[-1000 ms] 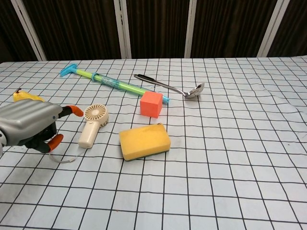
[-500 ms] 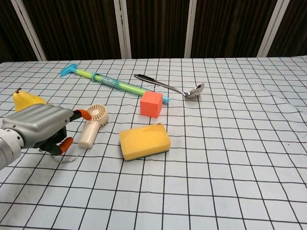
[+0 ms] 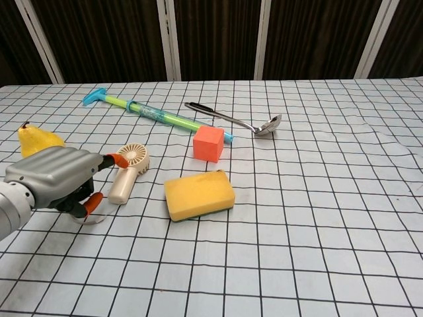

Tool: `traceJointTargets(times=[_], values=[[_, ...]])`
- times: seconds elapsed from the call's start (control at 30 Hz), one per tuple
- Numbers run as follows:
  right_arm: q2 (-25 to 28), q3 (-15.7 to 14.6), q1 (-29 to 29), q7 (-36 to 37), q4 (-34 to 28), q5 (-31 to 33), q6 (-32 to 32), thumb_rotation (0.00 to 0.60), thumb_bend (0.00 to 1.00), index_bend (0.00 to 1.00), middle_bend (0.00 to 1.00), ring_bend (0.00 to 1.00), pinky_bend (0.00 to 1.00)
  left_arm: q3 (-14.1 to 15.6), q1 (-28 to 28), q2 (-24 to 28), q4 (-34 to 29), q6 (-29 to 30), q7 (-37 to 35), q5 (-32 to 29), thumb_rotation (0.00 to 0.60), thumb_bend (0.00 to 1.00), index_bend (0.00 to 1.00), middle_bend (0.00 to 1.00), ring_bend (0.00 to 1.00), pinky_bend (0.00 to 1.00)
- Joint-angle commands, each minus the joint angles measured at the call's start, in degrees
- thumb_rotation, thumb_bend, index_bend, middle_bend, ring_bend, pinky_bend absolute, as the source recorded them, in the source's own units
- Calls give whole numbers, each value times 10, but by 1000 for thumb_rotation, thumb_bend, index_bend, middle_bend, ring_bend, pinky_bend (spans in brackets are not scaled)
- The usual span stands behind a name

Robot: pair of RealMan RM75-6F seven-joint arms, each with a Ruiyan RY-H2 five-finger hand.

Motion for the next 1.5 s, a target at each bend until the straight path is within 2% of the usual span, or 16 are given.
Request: traceJointTargets(times=[0.03,1.17,1.37,1.5], values=[[0,0,0,0,0,0,0,600,278,73,0,0,0,1,-1,0,0,1,0,-1,600,732,156,925,733,761],[1,0,0,1,0,0,0,600,279,73,0,0,0,33,-7,-19,50,-11,4,-29,600,737,219,922,732,761],[1,0,0,1,0,0,0,600,279,73,0,0,0,25,-6,-16,47,0,-17,-14,600,735,203,909,720,760],[0,0,0,1,0,0,0,600,279,73,0,0,0,13,-6,-11,36,14,-39,6,600,720,155,865,671,750]])
